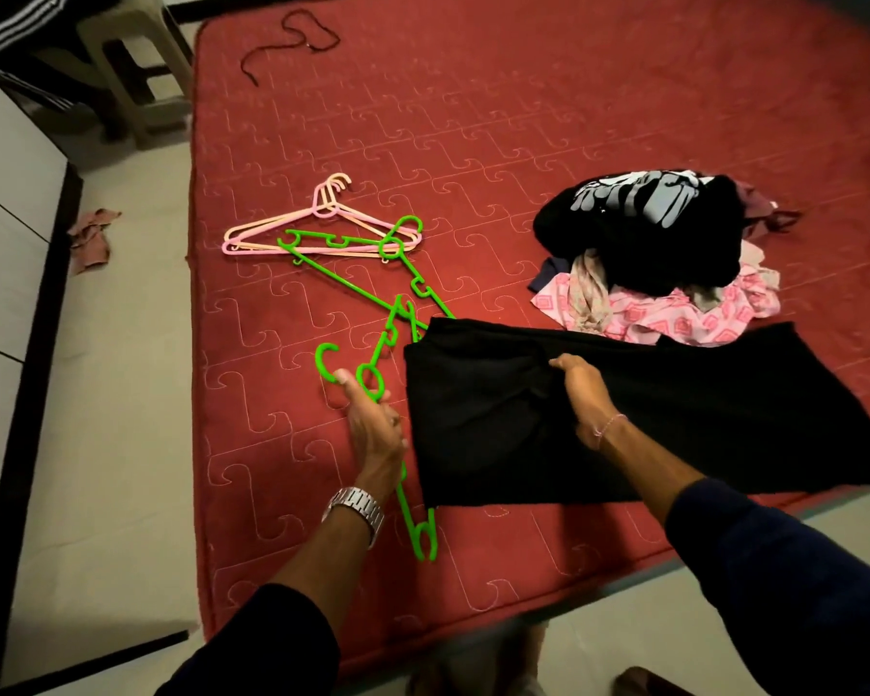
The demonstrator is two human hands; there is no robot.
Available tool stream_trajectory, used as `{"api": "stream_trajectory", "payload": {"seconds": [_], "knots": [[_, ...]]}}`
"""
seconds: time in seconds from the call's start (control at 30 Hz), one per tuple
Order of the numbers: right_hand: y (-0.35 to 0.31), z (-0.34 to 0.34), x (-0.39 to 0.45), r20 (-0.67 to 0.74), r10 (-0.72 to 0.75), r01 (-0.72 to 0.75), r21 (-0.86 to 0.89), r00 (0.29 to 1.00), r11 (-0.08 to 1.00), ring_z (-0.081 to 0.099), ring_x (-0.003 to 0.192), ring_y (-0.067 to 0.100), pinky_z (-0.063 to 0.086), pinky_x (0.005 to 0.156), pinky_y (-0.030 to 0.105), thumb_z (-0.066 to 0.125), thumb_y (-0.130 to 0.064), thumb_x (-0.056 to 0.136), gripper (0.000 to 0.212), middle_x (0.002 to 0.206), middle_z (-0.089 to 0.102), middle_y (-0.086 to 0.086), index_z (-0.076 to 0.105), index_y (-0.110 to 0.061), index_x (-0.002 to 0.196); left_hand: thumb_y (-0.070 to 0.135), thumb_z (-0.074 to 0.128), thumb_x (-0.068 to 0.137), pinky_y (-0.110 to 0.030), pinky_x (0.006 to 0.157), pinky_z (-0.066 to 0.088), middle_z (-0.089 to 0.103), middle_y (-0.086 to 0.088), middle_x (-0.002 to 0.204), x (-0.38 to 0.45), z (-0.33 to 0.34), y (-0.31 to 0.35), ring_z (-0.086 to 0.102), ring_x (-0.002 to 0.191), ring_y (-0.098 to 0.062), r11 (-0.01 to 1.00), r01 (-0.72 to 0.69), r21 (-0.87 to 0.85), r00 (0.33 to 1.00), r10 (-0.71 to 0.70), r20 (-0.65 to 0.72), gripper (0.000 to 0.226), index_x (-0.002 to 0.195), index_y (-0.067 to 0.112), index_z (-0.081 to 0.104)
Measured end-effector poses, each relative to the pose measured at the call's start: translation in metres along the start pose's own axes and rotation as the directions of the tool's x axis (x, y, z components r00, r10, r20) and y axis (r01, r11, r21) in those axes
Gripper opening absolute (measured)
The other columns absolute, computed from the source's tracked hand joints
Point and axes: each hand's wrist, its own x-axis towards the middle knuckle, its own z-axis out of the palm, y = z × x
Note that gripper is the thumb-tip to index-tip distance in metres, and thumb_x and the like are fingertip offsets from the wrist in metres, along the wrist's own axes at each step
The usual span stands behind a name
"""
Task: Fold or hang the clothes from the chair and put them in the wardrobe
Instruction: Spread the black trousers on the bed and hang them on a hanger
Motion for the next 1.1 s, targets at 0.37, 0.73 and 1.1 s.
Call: {"api": "stream_trajectory", "payload": {"seconds": [0.37,0.73,1.1], "knots": [[0.006,-0.112,0.030,0.017,-0.282,0.276,-0.257,0.959,0.926,0.060,0.121,0.018,0.046,0.109,0.042,0.063,-0.035,0.097,0.040,0.130,0.065,-0.001,0.057,-0.021,0.134,0.051,0.034,0.105,-0.048,0.077,0.050,0.060,-0.018,0.078,-0.015,0.067,-0.018,0.062,0.085,-0.041,0.842,-0.157,0.517,0.971,0.227,-0.073,0.057,0.068,0.010,0.047],[-0.005,-0.243,0.058,-0.069,-0.183,0.127,-0.486,0.981,0.865,0.051,0.132,0.031,0.040,0.110,0.041,0.054,-0.045,0.100,0.050,0.142,0.056,0.007,0.046,-0.019,0.143,0.039,0.030,0.108,-0.046,0.079,0.046,0.067,-0.029,0.097,-0.045,0.164,-0.012,0.062,0.094,-0.046,0.789,-0.211,0.578,0.948,0.309,-0.075,0.062,0.099,-0.013,0.062],[0.005,-0.322,0.079,-0.121,-0.029,-0.051,-0.604,0.992,0.795,0.039,0.142,0.036,0.031,0.115,0.041,0.050,-0.056,0.098,0.078,0.155,0.040,0.019,0.036,-0.001,0.151,0.037,0.027,0.109,-0.048,0.088,0.044,0.063,-0.029,0.105,-0.061,0.210,-0.029,0.059,0.102,-0.043,0.738,-0.197,0.646,0.952,0.302,-0.054,0.058,0.108,-0.011,0.059]]}}
